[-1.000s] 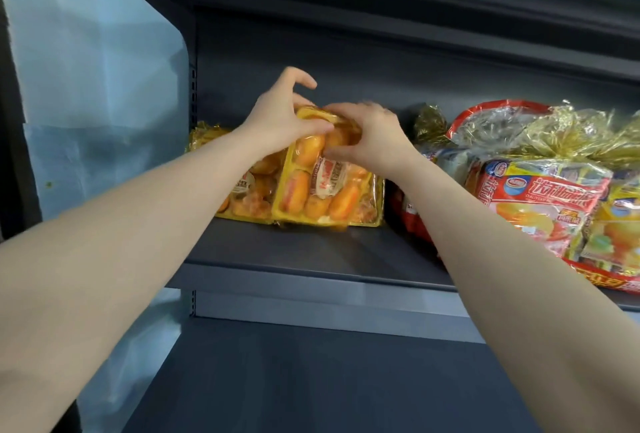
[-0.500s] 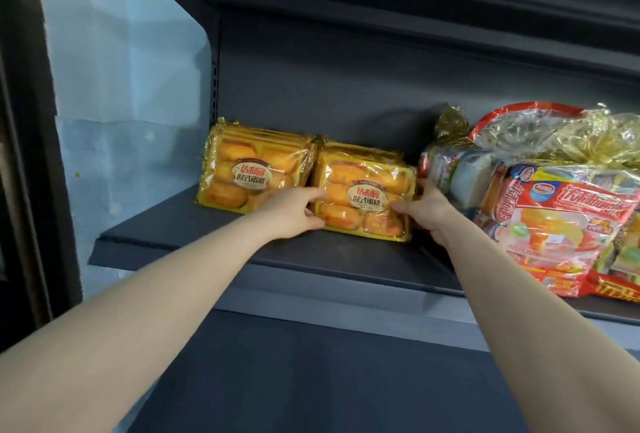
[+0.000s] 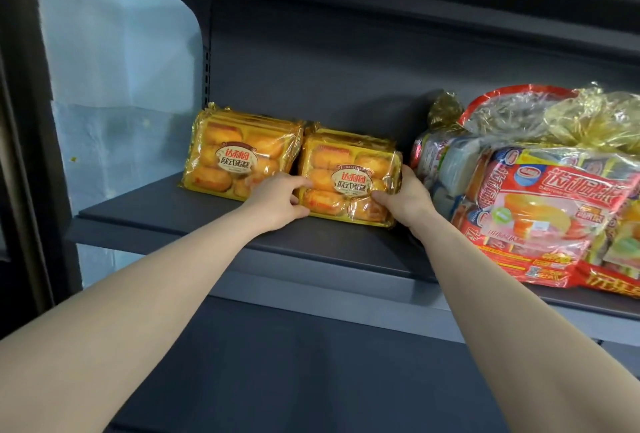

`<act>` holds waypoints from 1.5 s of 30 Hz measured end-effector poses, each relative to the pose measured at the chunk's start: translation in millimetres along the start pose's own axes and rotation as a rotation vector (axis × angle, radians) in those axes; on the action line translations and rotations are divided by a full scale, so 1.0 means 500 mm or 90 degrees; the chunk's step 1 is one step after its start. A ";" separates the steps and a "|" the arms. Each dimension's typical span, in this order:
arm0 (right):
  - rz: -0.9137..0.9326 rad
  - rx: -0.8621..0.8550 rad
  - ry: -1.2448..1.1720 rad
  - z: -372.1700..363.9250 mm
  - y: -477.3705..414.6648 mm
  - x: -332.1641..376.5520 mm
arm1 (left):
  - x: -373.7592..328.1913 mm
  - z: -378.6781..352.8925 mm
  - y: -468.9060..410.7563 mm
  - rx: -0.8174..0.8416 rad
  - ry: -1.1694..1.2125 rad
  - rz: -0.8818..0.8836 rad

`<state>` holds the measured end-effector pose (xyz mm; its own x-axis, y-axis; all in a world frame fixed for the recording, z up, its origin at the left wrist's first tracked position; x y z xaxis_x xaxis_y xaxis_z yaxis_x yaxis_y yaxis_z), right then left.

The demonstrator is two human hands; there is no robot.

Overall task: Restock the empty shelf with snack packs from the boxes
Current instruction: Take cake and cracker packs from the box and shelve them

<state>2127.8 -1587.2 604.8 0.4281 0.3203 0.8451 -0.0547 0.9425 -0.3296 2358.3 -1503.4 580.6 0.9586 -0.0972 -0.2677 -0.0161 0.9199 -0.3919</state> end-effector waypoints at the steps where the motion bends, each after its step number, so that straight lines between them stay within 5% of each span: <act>1: 0.020 -0.013 0.036 -0.003 0.005 -0.001 | -0.003 0.000 0.003 -0.003 -0.005 0.006; 11: 0.162 -0.022 0.279 0.019 0.132 0.003 | -0.068 0.044 0.089 -0.059 -0.072 0.018; 22: 0.305 -0.050 0.308 0.140 0.419 -0.005 | -0.216 0.054 0.313 -0.144 -0.002 -0.058; 36: 0.201 -0.050 0.363 0.328 0.754 -0.352 | -0.453 -0.244 0.520 0.000 0.039 -0.167; 45: -0.053 0.057 0.351 0.465 0.927 -0.726 | -0.629 -0.554 0.630 0.111 0.075 -0.164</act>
<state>1737.5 -1244.6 243.4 0.8409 0.1706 0.5136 -0.0671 0.9746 -0.2139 1972.8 -1288.2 297.3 0.8849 -0.3690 -0.2842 0.2811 0.9096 -0.3059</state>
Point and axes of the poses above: each hand's wrist, its own y-axis away from the middle knuckle, its own z-axis out of the back of the hand, x = y × z, the point moved 1 cm from there along -y, towards the middle knuckle, and after that the axes turned 15 degrees about -y, right-handed, at the moved point
